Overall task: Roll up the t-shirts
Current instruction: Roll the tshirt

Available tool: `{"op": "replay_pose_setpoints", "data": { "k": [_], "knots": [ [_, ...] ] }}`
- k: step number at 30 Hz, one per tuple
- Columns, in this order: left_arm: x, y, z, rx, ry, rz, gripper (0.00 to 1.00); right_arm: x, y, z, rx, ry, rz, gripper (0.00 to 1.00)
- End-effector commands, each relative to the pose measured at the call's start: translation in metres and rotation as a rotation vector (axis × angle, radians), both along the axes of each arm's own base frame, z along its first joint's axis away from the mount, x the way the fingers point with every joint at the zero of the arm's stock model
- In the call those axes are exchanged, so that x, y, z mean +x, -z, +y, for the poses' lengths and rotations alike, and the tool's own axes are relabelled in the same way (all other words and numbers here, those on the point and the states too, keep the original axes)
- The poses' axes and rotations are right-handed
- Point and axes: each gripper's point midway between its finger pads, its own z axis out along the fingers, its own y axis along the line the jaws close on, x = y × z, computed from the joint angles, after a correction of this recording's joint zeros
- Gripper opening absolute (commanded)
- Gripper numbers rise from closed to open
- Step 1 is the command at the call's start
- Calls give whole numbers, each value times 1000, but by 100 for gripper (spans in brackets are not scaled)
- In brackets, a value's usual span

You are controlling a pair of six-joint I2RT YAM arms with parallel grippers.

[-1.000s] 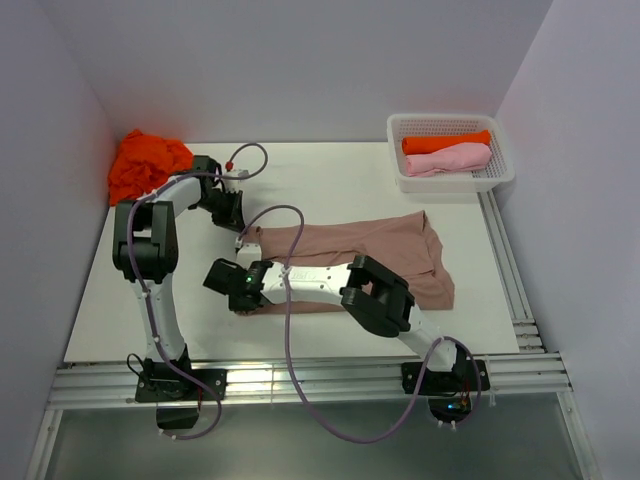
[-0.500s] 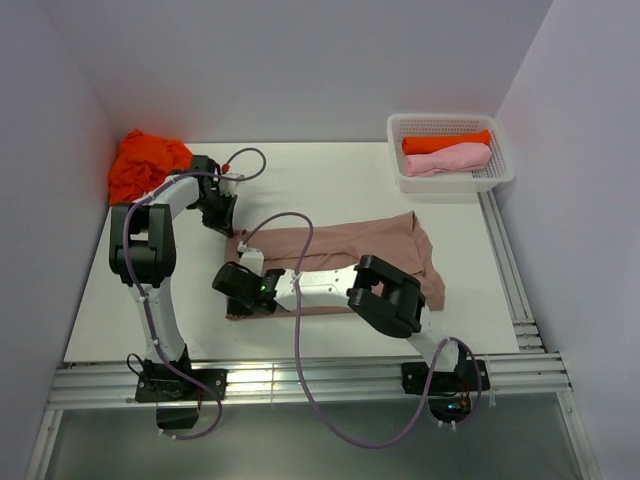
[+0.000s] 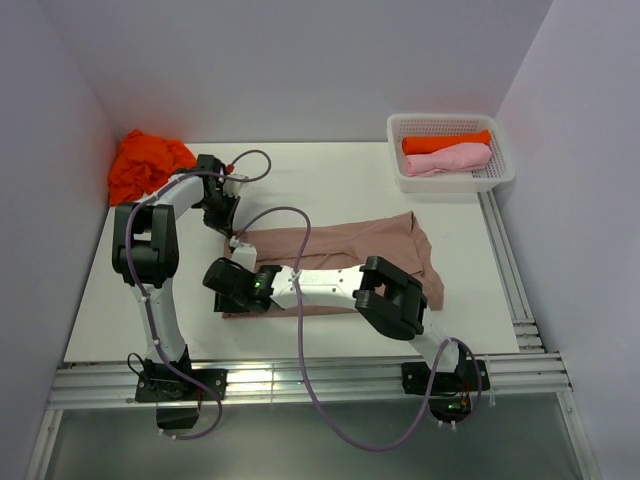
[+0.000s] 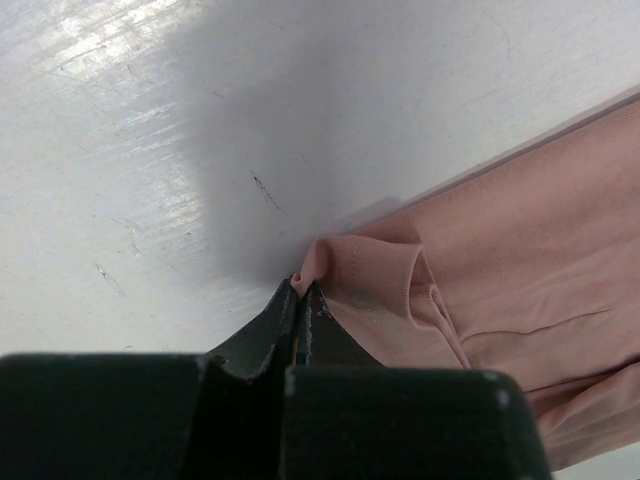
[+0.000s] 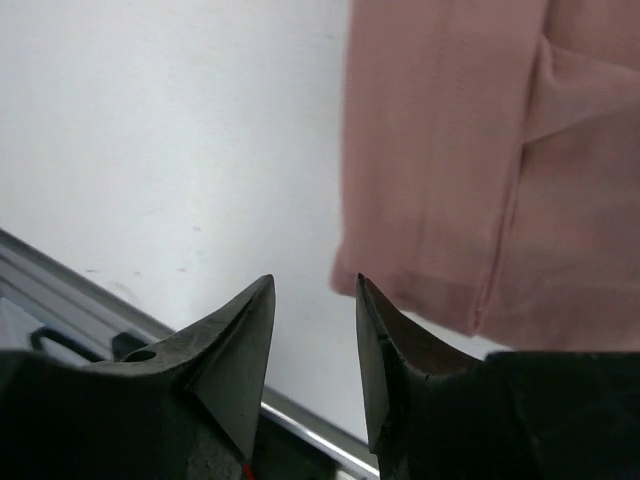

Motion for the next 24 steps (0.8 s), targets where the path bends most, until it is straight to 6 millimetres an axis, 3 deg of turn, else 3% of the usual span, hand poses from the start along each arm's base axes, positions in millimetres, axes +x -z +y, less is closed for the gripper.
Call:
{"op": "replay_pose_setpoints", "data": {
  "k": [1,3,5,6,8,9,11,15,22,24],
  "knots": [
    [14,-14,11,53,11,-74,0,20,-43,-1,-17,52,-99,46],
    [14,-14,11,52,8,-72,0,31,-50,2,-28,78,-129,48],
    [14,-15,10,46,10,-74,0,45,-37,-3,-86,94,-141,48],
    [14,-15,10,46,10,-74,0,54,-44,1,-76,108,-156,48],
    [15,-17,9,43,10,-78,0,71,-28,-5,-137,130,-165,48],
    [14,-17,9,42,9,-78,0,77,-33,-1,-128,135,-176,48],
    [14,-16,9,40,10,-75,0,90,-22,-2,-151,141,-180,48],
    [13,-16,9,38,12,-76,0,109,-18,0,-147,165,-199,48],
    [13,-16,8,34,13,-78,0,121,3,1,-183,156,-196,49],
    [14,-17,7,32,14,-79,0,121,1,2,-184,155,-197,49]
  ]
}}
